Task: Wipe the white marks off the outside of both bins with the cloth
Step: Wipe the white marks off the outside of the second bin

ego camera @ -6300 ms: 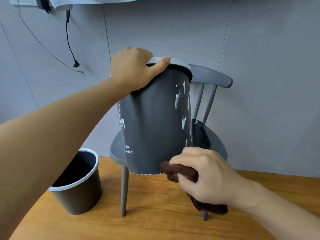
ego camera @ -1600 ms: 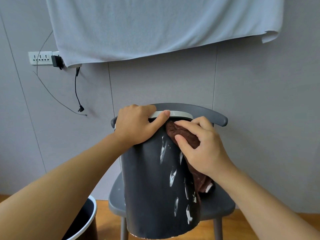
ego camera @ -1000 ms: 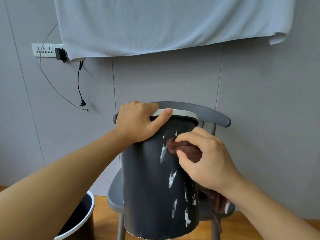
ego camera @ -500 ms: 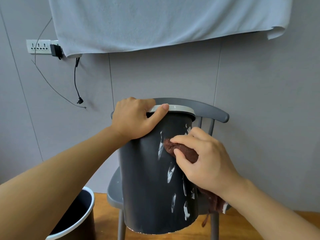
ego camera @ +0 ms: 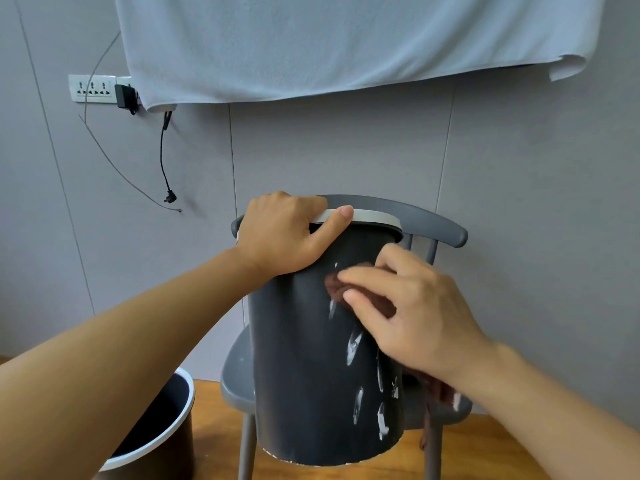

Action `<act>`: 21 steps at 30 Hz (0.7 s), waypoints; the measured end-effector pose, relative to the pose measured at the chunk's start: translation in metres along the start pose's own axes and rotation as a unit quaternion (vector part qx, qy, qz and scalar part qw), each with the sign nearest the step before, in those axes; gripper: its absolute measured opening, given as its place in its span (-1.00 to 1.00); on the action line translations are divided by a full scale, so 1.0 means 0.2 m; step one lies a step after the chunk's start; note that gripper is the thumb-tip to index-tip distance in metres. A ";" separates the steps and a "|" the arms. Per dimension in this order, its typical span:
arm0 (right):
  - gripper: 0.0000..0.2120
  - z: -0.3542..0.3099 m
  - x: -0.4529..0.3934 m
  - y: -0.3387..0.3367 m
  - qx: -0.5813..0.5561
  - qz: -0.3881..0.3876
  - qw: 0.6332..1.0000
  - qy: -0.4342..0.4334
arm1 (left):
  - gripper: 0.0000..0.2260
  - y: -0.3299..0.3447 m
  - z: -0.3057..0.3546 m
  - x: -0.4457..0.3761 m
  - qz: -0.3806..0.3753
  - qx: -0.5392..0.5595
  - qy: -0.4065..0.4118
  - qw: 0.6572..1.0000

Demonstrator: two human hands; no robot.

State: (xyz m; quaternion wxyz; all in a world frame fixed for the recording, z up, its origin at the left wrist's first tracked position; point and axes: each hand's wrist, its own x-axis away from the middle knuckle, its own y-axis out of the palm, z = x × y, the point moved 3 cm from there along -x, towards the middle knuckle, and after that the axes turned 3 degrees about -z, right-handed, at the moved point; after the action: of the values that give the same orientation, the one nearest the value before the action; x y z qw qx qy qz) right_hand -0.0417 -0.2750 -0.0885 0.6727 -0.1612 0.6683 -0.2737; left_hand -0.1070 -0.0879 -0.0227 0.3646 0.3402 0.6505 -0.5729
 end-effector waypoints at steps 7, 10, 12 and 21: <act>-0.77 0.01 -0.06 0.00 0.012 0.003 1.000 0.010 | -0.45 0.02 0.00 -0.02 -0.008 -0.001 0.008 1.000; -0.75 -0.04 0.06 0.03 -0.015 -0.070 0.997 -0.035 | -0.45 0.02 -0.03 -0.01 -0.013 0.001 0.003 1.000; -0.74 -0.05 0.07 0.03 -0.013 -0.074 0.996 -0.042 | -0.46 0.03 -0.03 -0.01 -0.013 0.002 0.005 1.000; -0.80 0.00 -0.09 0.00 -0.010 -0.043 0.999 -0.009 | -0.45 0.04 -0.04 -0.03 -0.014 -0.006 -0.018 1.000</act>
State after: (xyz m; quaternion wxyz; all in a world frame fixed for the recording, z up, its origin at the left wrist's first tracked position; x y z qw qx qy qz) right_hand -0.0411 -0.2642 -0.0750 0.6647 -0.1988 0.6575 -0.2938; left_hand -0.0978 -0.0795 -0.0213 0.3702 0.3180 0.6523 -0.5799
